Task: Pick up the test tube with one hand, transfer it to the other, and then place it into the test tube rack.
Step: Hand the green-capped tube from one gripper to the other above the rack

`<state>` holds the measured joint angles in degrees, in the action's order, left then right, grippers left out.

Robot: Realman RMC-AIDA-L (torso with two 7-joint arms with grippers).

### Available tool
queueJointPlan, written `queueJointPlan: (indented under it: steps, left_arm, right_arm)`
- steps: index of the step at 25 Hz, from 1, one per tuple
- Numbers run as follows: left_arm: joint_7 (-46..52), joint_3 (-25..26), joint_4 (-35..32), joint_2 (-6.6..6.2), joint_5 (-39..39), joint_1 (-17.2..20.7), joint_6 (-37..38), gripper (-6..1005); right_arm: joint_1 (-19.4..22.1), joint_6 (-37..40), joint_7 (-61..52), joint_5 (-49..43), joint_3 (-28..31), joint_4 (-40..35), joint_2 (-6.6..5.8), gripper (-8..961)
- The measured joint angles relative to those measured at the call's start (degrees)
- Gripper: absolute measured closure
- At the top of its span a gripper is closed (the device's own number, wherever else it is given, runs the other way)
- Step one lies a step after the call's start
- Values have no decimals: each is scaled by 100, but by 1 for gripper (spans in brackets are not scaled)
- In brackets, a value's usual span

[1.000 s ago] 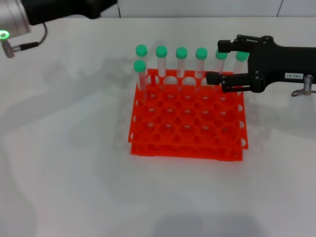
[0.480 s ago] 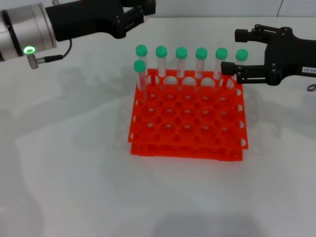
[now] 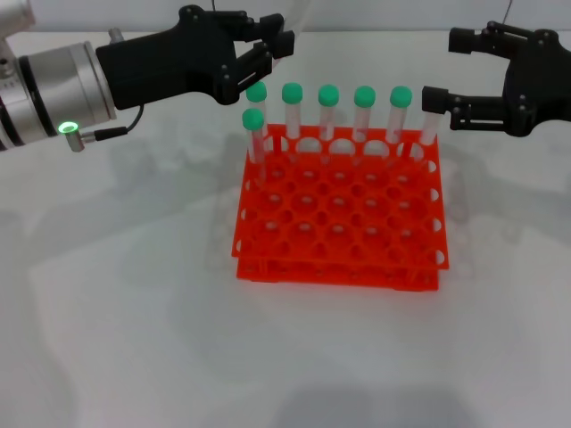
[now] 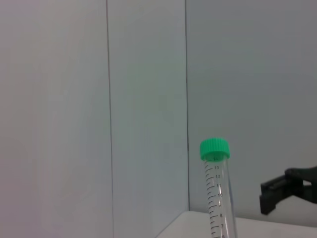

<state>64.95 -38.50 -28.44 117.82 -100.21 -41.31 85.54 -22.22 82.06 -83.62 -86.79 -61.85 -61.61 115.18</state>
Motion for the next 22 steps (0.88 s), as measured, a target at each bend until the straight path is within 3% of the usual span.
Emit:
queueJointPlan:
  steps: [22]
  left_arm:
    - [15, -70, 58, 24, -69, 1, 2, 762]
  right_arm:
    - [-443, -432, -24, 313, -12, 140, 31, 128]
